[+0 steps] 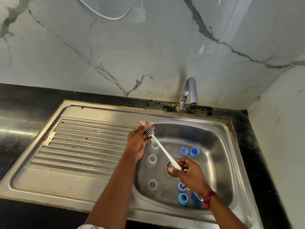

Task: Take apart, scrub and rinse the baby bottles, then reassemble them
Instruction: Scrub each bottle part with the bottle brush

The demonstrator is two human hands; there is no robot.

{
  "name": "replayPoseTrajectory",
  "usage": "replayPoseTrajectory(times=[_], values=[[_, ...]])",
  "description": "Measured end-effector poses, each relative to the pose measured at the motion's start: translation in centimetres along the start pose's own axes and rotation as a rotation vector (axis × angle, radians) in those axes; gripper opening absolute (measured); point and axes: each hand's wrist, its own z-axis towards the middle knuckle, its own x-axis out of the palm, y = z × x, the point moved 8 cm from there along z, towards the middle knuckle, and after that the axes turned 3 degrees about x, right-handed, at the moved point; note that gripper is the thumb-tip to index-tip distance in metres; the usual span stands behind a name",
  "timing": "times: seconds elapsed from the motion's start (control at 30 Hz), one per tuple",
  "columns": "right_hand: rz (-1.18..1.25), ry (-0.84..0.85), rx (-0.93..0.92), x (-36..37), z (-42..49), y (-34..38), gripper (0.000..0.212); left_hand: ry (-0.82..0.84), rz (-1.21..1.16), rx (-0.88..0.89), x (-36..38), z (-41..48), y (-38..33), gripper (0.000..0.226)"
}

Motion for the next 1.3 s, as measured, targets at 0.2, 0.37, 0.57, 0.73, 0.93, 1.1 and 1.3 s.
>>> replayPoseTrajectory(times=[0.2, 0.37, 0.57, 0.73, 0.93, 1.1, 1.3], values=[[-0.909, -0.52, -0.498, -0.9, -0.7, 2.1, 0.013, -0.161, 0.041, 0.065, -0.7, -0.1, 0.4, 0.013], [-0.93, -0.455, -0.455, -0.5, -0.6, 2.3, 0.03, -0.099, 0.034, 0.057, -0.4, -0.2, 0.1, 0.011], [-0.087, 0.089, 0.038, 1.0, 1.1, -0.2, 0.04, 0.037, -0.082, 0.012, 0.1, -0.1, -0.2, 0.019], [0.232, 0.458, 0.253, 1.9, -0.4, -1.3, 0.051, 0.147, -0.205, 0.03, 0.6, -0.3, -0.5, 0.022], [0.25, 0.547, 0.263, 1.6, -1.0, -0.3, 0.047, 0.169, -0.302, 0.052, 0.4, 0.0, -0.6, 0.017], [0.183, 0.494, 0.184, 1.1, -0.4, 0.9, 0.045, 0.129, -0.266, 0.082, 0.4, 1.0, -1.3, 0.017], [-0.086, 0.245, 0.063, 0.5, 1.3, 1.6, 0.052, -0.052, -0.258, 0.093, -0.8, 1.5, -1.4, 0.016]])
